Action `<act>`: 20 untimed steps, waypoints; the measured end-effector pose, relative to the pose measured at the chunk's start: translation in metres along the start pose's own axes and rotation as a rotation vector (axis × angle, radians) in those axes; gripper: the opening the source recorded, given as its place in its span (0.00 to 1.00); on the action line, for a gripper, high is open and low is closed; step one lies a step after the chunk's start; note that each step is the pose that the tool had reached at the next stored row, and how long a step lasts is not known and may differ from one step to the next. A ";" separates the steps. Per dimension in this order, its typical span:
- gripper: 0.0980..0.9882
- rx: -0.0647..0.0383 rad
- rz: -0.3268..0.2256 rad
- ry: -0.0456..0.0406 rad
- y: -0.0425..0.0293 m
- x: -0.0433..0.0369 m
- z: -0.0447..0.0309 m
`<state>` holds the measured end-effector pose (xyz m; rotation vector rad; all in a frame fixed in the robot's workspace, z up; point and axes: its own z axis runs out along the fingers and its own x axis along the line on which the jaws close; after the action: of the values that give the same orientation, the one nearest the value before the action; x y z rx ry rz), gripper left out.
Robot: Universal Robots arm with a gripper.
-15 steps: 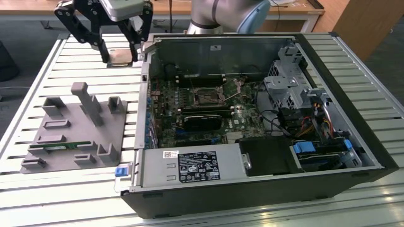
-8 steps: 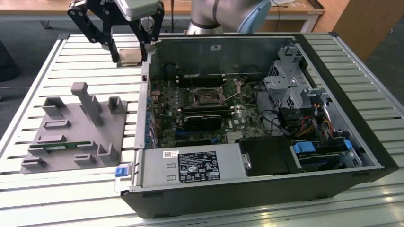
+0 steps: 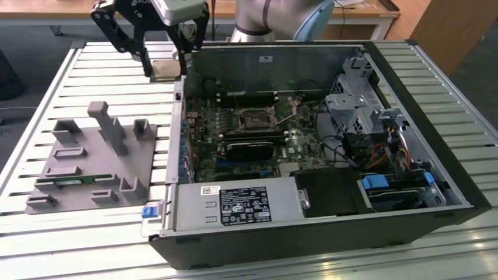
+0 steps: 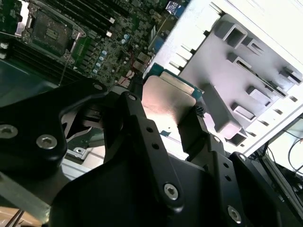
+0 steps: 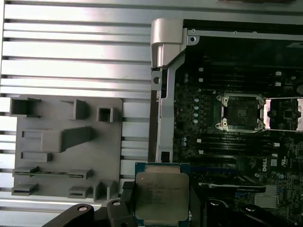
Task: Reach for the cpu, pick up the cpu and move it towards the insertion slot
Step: 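Pick up the cpu and move it towards the insertion slot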
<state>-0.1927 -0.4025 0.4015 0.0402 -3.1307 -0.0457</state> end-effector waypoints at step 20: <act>0.50 0.000 0.000 0.0003 -0.0007 -0.0273 -0.0003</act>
<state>-0.1654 -0.4025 0.4015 0.0400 -3.1304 -0.0456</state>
